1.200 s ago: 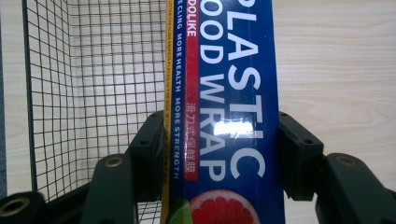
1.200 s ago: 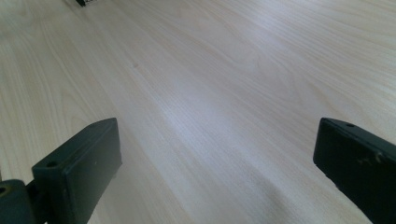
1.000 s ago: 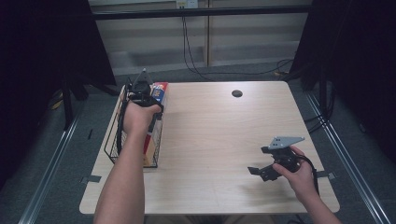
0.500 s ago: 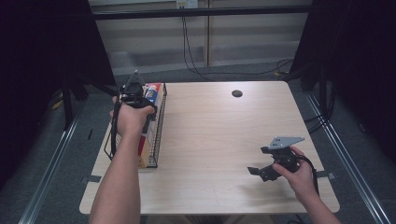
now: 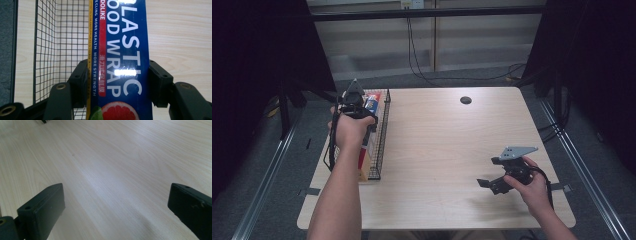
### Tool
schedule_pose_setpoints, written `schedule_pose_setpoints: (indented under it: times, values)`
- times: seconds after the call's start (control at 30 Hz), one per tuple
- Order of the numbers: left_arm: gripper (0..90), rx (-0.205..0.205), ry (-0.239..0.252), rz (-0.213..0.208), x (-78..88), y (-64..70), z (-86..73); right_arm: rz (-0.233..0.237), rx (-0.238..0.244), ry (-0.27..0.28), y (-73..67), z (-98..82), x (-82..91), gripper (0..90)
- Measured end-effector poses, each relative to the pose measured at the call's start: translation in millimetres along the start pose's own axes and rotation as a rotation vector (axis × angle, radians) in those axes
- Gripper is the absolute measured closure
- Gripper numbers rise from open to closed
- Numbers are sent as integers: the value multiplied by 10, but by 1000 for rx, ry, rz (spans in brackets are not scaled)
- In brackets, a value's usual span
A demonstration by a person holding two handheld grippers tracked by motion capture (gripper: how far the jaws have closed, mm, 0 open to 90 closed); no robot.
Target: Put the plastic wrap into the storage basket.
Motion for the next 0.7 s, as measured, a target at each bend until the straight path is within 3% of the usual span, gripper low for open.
schedule_pose_setpoints:
  times: [0.7]
  values:
    - [439, 32, -26, 6, -166, -135, -59, 5, 1, 0, -3, -1, -8, 8]
Point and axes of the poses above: each handheld gripper's, and its own axes: x roughly backward along the jaws, z roughly out of its top, y roughly to its right, the point moved 1 cm from there along -x, roughly forward along the jaws, and after that the axes turned 2 degrees about -x, right-handed, at the moved point
